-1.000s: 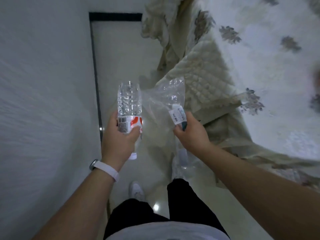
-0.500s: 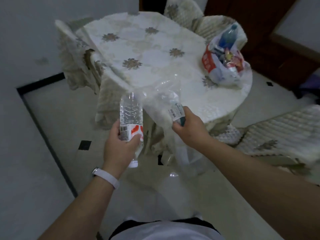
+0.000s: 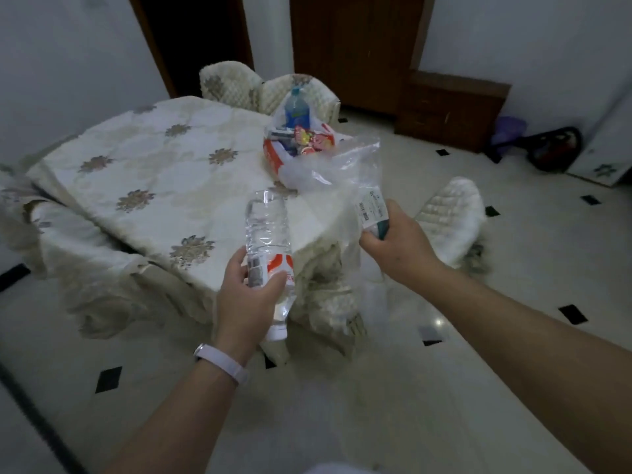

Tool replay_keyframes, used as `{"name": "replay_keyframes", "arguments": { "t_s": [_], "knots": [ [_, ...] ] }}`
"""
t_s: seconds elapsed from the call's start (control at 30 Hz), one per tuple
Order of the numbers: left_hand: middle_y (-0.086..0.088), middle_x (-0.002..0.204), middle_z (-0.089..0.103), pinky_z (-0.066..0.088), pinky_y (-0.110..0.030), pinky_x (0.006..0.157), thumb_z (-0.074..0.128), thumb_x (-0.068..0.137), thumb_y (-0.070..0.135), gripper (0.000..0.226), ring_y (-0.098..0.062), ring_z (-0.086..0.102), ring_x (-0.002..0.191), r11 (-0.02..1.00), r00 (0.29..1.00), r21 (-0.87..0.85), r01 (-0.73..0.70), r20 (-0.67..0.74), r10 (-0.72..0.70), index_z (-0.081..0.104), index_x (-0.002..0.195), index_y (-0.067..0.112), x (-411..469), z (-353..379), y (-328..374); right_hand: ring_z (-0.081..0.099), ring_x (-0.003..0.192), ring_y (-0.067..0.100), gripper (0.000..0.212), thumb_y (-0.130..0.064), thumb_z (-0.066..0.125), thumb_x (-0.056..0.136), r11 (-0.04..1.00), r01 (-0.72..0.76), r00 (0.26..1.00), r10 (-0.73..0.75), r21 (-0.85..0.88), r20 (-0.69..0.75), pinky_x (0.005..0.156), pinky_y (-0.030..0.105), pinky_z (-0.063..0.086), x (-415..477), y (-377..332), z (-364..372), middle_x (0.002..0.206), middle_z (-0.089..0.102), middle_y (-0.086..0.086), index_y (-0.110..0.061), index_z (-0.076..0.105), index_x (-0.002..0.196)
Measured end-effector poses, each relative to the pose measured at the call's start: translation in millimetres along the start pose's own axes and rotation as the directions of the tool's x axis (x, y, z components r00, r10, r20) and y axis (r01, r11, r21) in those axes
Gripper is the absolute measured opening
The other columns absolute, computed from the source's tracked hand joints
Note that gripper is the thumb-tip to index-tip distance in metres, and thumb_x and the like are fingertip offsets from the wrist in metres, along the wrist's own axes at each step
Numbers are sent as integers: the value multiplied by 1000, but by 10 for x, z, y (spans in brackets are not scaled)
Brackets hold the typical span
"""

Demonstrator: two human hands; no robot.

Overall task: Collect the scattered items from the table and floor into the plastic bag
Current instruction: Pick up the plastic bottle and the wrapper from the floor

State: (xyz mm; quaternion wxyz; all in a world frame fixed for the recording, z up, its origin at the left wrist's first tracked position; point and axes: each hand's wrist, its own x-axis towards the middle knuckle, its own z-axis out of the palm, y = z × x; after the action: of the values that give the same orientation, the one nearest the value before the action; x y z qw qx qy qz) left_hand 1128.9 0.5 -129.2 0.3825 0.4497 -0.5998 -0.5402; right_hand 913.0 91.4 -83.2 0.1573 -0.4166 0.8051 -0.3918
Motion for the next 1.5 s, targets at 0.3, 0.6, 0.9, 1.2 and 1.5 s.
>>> {"name": "replay_keyframes", "arguments": {
  "t_s": [0.3, 0.6, 0.9, 1.2, 1.5],
  "knots": [
    [16, 91, 67, 53, -15, 58, 75, 82, 6, 49, 4, 68, 75, 997, 976, 25, -79, 207, 72, 52, 107, 42, -323, 1508, 340, 61, 85, 16, 43, -25, 56, 88, 988, -150, 977, 154, 41, -148, 72, 40, 57, -208, 897, -1220, 105, 58, -6, -25, 45, 130],
    [12, 95, 73, 58, -31, 69, 77, 81, 10, 54, -12, 73, 84, 997, 903, 8, -72, 425, 62, 56, 112, 48, -128, 2627, 408, 60, 82, 10, 30, -25, 56, 89, 936, -341, 891, 350, 82, -289, 69, 38, 57, -226, 1663, -1896, 104, 60, -8, -27, 48, 117],
    [14, 109, 65, 56, -17, 66, 78, 82, 21, 61, 4, 68, 84, 1000, 839, -14, 12, 544, -2, 48, 132, 35, 641, 4124, 309, 55, 83, 14, 36, -27, 55, 91, 865, -501, 791, 462, 7, -402, 75, 45, 58, 466, 2418, -2525, 112, 55, -10, -29, 44, 125],
    [19, 105, 66, 58, -37, 83, 80, 78, 24, 69, -4, 69, 89, 999, 788, 32, 20, 614, -35, 47, 138, 31, 1235, 5269, 375, 54, 77, 6, 37, -24, 54, 88, 844, -536, 735, 464, -4, -495, 64, 28, 50, 1364, 2896, -3133, 102, 56, -12, -29, 48, 124],
    [15, 103, 70, 59, -35, 82, 81, 76, 20, 67, -2, 71, 87, 995, 796, 99, 11, 602, -69, 50, 135, 33, 1556, 6517, 382, 54, 81, 10, 37, -24, 55, 89, 824, -565, 716, 518, 47, -469, 70, 33, 53, 1957, 3927, -3764, 104, 52, -14, -28, 46, 125]
  ]
}}
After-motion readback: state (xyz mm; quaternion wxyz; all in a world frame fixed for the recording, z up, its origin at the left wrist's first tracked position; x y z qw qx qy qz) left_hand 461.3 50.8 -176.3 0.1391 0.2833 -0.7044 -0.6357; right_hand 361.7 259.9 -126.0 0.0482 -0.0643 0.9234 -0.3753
